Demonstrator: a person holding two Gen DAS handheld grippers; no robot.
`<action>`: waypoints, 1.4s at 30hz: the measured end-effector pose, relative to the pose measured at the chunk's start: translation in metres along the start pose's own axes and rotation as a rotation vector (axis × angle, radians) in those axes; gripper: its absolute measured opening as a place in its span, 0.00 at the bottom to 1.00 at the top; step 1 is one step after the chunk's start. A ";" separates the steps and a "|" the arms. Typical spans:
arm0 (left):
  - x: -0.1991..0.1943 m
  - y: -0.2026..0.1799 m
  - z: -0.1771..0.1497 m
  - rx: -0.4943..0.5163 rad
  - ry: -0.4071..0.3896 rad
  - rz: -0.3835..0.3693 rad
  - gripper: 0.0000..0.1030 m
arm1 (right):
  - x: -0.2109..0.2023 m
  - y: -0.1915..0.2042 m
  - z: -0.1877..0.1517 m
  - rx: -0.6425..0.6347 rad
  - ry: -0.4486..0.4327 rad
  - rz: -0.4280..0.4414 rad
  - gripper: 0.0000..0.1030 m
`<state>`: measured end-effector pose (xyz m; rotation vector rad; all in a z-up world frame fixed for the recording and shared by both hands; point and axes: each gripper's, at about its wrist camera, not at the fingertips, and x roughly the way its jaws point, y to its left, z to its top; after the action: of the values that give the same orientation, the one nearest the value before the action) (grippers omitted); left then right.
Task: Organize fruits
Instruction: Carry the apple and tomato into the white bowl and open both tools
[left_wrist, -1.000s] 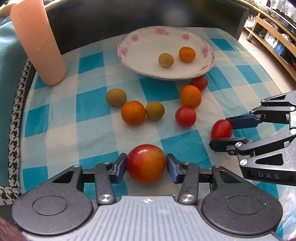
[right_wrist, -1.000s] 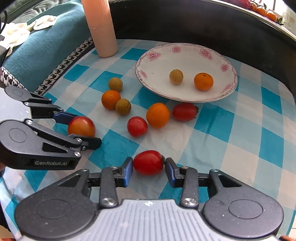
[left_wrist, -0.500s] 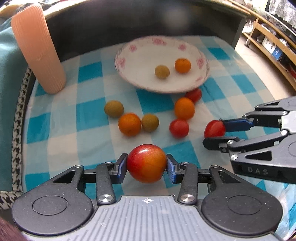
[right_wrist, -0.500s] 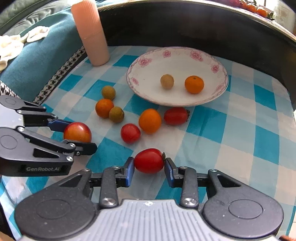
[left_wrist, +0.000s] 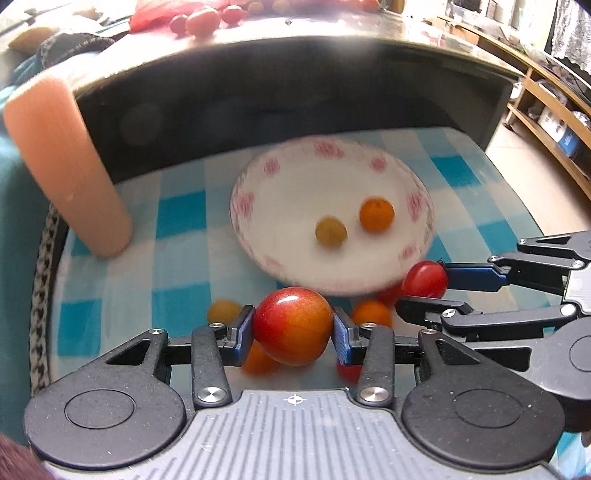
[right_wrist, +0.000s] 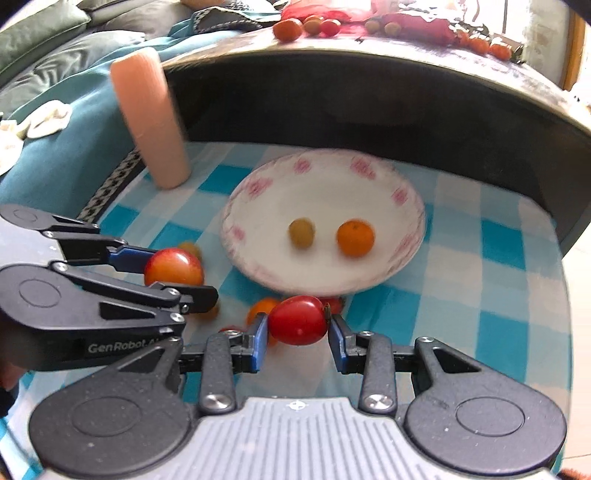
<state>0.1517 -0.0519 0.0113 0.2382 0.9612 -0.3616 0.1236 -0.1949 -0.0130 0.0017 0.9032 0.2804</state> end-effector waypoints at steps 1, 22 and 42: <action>0.003 0.000 0.004 -0.004 -0.004 0.006 0.50 | 0.002 -0.003 0.004 0.001 -0.003 -0.006 0.47; 0.036 0.000 0.027 0.017 -0.053 0.080 0.50 | 0.043 -0.025 0.027 0.014 -0.040 -0.002 0.47; 0.034 0.011 0.032 -0.062 -0.057 0.065 0.59 | 0.041 -0.027 0.029 0.041 -0.080 -0.017 0.53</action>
<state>0.1980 -0.0592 0.0009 0.2016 0.9049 -0.2772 0.1764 -0.2078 -0.0297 0.0426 0.8294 0.2449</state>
